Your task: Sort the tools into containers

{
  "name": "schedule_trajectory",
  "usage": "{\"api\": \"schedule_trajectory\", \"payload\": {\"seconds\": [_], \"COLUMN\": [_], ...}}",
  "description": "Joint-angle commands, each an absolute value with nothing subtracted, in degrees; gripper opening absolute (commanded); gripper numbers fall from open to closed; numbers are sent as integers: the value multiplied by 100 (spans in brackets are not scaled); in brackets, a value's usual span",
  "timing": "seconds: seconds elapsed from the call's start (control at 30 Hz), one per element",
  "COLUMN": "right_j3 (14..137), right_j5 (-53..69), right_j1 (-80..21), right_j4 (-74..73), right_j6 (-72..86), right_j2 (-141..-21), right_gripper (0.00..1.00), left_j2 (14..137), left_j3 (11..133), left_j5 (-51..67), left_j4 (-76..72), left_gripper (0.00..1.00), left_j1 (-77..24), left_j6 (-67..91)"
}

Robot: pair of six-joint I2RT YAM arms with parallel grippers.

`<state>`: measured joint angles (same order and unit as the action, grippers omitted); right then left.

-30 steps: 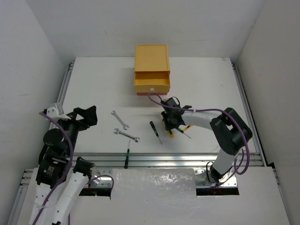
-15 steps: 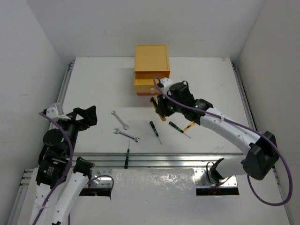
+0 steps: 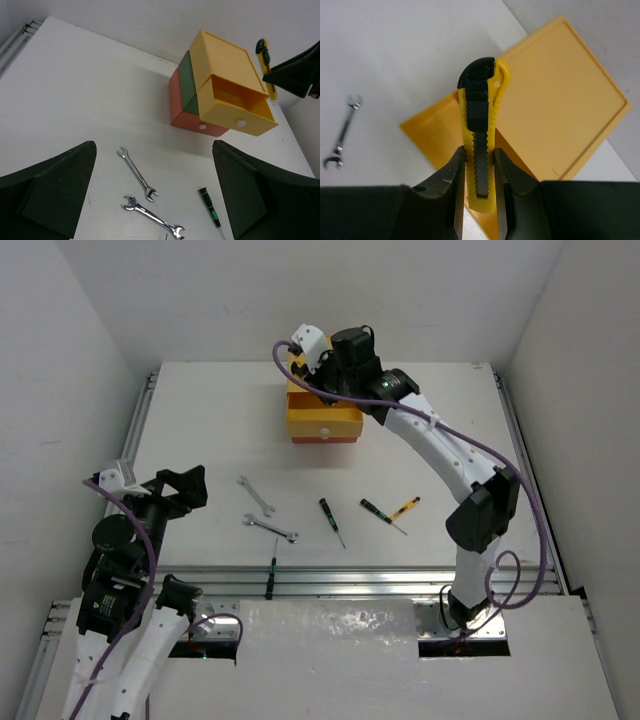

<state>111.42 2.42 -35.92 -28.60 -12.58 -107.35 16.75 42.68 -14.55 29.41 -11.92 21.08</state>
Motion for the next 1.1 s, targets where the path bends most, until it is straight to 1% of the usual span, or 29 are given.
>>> {"api": "schedule_trajectory", "payload": {"seconds": [0.0,0.1,0.13,0.17,0.2,0.23,0.27,0.3,0.43,0.47,0.5,0.53,0.57,0.6,0.63,0.67,0.7,0.73,0.83,0.97,1.07], "right_j3": [11504,11575,11627,11663,11680,11672,11611,11567,11558,11514,11435,11295,10850,10533,10120,9098,8496,7333,5991,5082,4650], "right_j5": [35,35,35,9,17,35,53,96,167,28,-504,-866,-1236,-1761,-1871,-2003,-2239,-2293,-2486,-2935,-2919], "right_j1": [-3428,-3305,-3305,-3305,-3296,-3305,-3305,-3305,-3305,-3296,-3287,-3270,-3165,-3077,-2972,-2779,-2682,-2585,-2119,-2013,-2013], "right_j4": [-3331,-3287,-3305,-3348,-3401,-3393,-3314,-3270,-3296,-3339,-3401,-3471,-3733,-3909,-4042,-3973,-3746,-3231,-2902,-2663,-2453], "right_j6": [-1880,-1863,-1846,-1802,-1784,-1758,-1662,-1618,-1373,-1197,-952,-192,398,909,1749,2088,2309,2668,3521,4384,5026], "right_j2": [-11029,-11223,-11276,-11320,-11312,-11268,-11207,-11023,-10565,-10460,-10198,-10030,-9846,-9635,-9163,-8889,-8581,-8030,-7490,-7444,-7654], "right_gripper": [22,27,30,52,56,57,63,66,68,69,69,68,68,75,76,77,83,84,84,81,79], "left_j2": [1670,1696,1714,1723,1731,1731,1723,1731,1749,1749,1740,1732,1731,1705,1688,1688,1679,1687,1688,1670,1635], "left_j3": [4271,4263,4263,4263,4263,4263,4263,4263,4263,4263,4263,4263,4263,4263,4263,4263,4263,4263,4263,4271,4263], "left_j5": [-1442,-1398,-1380,-1371,-1371,-1362,-1362,-1354,-1354,-1354,-1362,-1362,-1380,-1389,-1389,-1397,-1389,-1380,-1362,-1380,-1406], "left_j4": [2742,2733,2725,2725,2716,2725,2716,2716,2716,2716,2725,2725,2725,2725,2725,2725,2725,2725,2725,2733,2733], "left_gripper": [100,100,100,100,100,100,100,100,100,100,100,100,100,100,100,100,100,100,100,100,100], "left_j1": [-1142,-1134,-1142,-1143,-1143,-1134,-1134,-1134,-1134,-1134,-1134,-1142,-1143,-1134,-1142,-1143,-1134,-1134,-1134,-1134,-1134], "left_j6": [2101,2083,2083,2074,2074,2074,2074,2074,2074,2074,2074,2074,2083,2083,2083,2083,2083,2083,2083,2092,2100]}}
